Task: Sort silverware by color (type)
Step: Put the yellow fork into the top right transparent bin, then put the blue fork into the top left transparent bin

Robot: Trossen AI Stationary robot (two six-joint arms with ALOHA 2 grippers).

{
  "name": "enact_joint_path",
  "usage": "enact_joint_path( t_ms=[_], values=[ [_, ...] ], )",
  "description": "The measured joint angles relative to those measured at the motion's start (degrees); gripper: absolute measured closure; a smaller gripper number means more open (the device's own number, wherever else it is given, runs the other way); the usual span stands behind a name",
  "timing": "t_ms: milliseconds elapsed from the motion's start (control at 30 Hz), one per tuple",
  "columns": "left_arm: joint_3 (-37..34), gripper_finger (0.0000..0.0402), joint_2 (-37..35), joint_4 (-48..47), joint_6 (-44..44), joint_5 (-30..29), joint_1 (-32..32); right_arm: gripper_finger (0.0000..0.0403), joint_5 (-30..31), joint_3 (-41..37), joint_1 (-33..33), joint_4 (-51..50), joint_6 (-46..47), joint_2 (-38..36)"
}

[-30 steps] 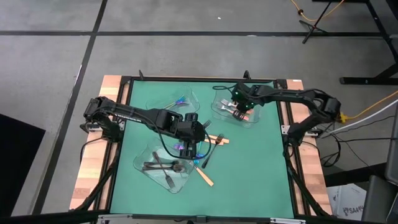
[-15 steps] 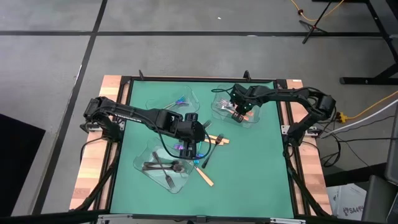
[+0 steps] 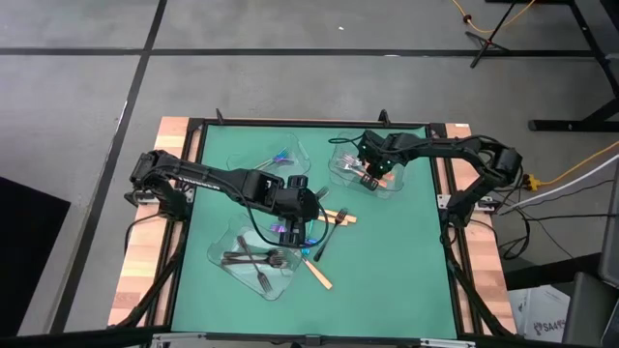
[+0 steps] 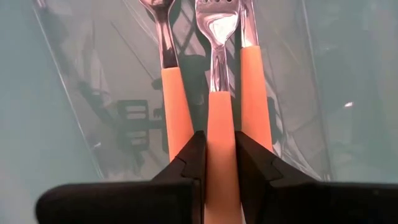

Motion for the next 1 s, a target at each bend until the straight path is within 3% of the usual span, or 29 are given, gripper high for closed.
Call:
enact_joint_path(
  t_ms=[433, 1000],
  values=[
    [0.0, 0.0306, 0.0, 0.0, -0.3, 0.0, 0.0, 0.0274, 0.0, 0.0, 0.0, 0.0, 0.0, 0.0],
    [0.0, 0.0306, 0.0, 0.1, -2.5, 0.0, 0.0, 0.0267, 0.0, -0.1, 0.0, 0.0, 0.0, 0.0]
  ],
)
